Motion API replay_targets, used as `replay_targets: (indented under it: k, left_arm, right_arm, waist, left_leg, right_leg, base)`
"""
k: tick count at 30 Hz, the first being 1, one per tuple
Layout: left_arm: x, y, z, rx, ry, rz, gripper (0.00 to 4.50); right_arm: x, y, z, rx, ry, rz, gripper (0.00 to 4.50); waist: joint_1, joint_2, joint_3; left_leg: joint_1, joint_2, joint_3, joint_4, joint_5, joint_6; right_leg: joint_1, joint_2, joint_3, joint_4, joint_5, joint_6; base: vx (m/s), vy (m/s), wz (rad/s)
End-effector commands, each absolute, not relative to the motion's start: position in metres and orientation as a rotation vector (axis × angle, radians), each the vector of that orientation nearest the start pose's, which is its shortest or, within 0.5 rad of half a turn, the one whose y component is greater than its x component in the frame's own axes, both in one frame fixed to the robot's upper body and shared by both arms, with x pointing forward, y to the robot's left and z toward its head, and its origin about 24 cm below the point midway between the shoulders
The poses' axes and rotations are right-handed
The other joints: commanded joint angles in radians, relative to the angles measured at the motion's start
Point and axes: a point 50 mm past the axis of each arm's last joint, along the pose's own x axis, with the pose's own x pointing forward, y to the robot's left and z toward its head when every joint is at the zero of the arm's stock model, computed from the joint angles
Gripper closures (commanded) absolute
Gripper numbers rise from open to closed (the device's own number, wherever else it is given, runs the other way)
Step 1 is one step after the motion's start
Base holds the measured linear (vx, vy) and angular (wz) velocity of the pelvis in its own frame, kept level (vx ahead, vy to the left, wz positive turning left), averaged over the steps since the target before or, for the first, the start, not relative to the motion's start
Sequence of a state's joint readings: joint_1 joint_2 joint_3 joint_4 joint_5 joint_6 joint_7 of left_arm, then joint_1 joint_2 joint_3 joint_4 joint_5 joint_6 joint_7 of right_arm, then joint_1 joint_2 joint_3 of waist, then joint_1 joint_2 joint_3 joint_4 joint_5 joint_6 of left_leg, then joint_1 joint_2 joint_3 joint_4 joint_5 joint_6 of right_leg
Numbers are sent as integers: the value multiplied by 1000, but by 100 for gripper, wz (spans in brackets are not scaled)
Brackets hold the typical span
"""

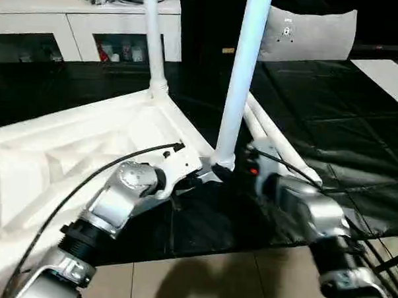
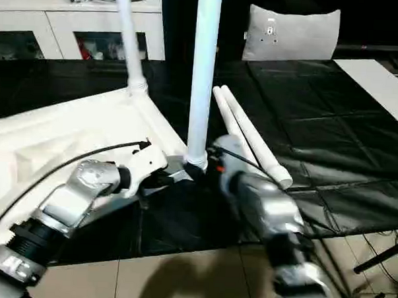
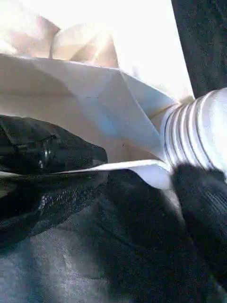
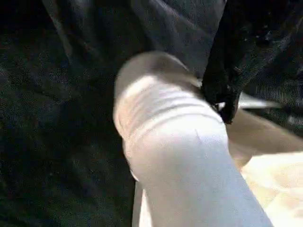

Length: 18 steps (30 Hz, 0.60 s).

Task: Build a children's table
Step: Rotate leg to tighten

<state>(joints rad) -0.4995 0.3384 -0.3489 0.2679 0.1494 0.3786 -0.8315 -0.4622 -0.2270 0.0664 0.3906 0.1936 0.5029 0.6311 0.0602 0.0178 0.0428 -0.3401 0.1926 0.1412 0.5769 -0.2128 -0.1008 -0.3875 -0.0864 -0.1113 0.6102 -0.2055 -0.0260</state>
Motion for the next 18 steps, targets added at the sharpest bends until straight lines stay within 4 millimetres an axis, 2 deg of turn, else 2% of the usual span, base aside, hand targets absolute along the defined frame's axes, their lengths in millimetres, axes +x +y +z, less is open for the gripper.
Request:
replay_targets:
  k: [1, 4, 8, 10, 11, 18]
  left_arm:
    - [309, 116, 51, 601, 472, -1032, 450]
    - [306, 121, 48, 668, 481, -1122, 450]
    - [303, 126, 46, 733, 473, -1239, 450]
    - [303, 127, 45, 750, 472, -1257, 450]
    - [302, 131, 45, 782, 476, -1306, 450]
    - [295, 130, 50, 791, 465, -1451, 450]
  right_arm:
    - [319, -141, 55, 36, 393, 744, 4]
    - [317, -147, 71, -22, 327, 869, 4]
    - [314, -152, 83, -133, 301, 1014, 4]
    - [313, -152, 84, -161, 303, 1045, 4]
    - [312, -153, 84, -212, 313, 1108, 4]
    - [309, -153, 78, -254, 359, 1252, 4]
  waist:
    - [4, 0, -53]
    - [7, -2, -56]
    - [7, -4, -55]
    - [8, -3, -55]
    - [11, -6, -57]
    - [20, -10, -59]
  left_leg:
    - [-18, 30, 4, -63, -88, 55]
    - [-19, 31, 5, -58, -57, 81]
    - [-18, 30, 6, -56, -66, 97]
    - [-17, 32, 7, -56, -71, 97]
    - [-17, 32, 6, -55, -68, 101]
    - [-14, 36, 10, -51, -35, 109]
  right_leg:
    - [63, -64, 62, -76, -125, -191]
    - [65, -62, 63, -69, -67, -197]
    - [64, -63, 62, -69, -72, -211]
    - [62, -64, 62, -69, -83, -217]
    - [62, -64, 61, -67, -83, -219]
    - [61, -66, 64, -57, -39, -246]
  base:
    - [0, 0, 0]
    - [0, 0, 0]
    - [0, 0, 0]
    - [0, 0, 0]
    - [0, 0, 0]
    - [0, 0, 0]
